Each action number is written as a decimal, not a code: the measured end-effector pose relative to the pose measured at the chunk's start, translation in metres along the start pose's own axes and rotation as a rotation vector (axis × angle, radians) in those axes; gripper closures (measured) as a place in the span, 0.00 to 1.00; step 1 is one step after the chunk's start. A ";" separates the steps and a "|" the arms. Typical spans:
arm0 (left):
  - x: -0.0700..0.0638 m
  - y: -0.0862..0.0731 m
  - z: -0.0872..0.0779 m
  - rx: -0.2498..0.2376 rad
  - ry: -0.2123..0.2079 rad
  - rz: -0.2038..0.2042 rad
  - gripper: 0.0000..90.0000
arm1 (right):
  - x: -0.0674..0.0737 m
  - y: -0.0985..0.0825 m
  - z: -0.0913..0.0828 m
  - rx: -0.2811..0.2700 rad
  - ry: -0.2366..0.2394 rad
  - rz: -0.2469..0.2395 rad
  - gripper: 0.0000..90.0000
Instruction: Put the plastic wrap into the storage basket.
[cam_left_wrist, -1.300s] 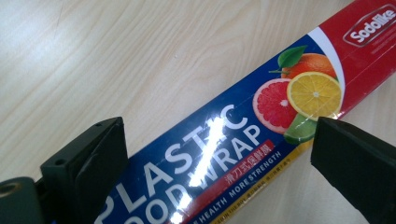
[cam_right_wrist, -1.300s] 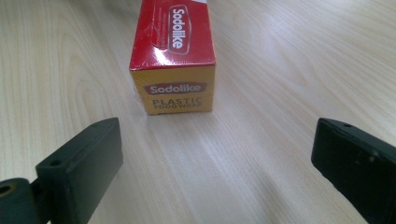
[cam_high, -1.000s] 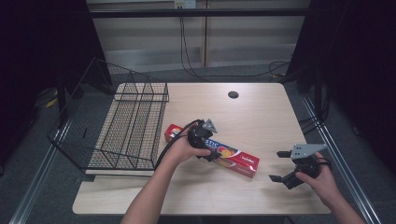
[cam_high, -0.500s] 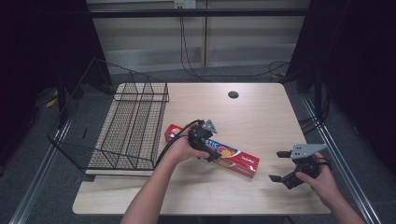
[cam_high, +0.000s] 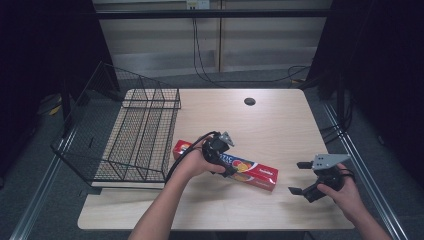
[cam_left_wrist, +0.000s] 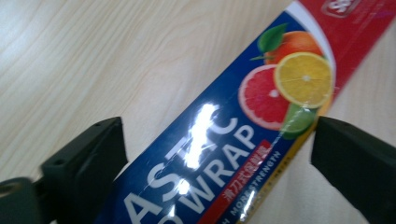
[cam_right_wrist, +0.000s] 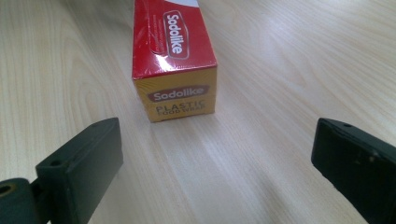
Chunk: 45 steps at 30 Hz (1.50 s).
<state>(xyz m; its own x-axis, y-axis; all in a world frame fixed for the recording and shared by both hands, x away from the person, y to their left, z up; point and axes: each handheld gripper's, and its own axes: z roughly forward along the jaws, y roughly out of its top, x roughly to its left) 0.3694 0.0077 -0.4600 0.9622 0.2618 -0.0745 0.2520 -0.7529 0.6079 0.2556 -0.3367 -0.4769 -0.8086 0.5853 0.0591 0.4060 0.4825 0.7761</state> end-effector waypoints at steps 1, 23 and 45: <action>-0.001 -0.001 0.000 -0.002 -0.004 0.000 0.07 | 0.000 0.000 0.000 0.000 0.001 0.001 0.02; -0.027 0.024 0.002 0.257 -0.018 0.056 0.39 | 0.000 0.000 0.000 -0.002 0.001 0.009 0.02; -0.009 0.057 -0.016 0.220 0.025 -0.196 0.49 | -0.003 0.000 -0.004 -0.019 -0.002 0.009 0.02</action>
<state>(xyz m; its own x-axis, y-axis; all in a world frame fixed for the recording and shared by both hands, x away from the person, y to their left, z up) 0.3736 -0.0276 -0.4121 0.8910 0.4277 -0.1521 0.4514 -0.7989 0.3975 0.2566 -0.3409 -0.4750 -0.8042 0.5908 0.0653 0.4052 0.4645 0.7874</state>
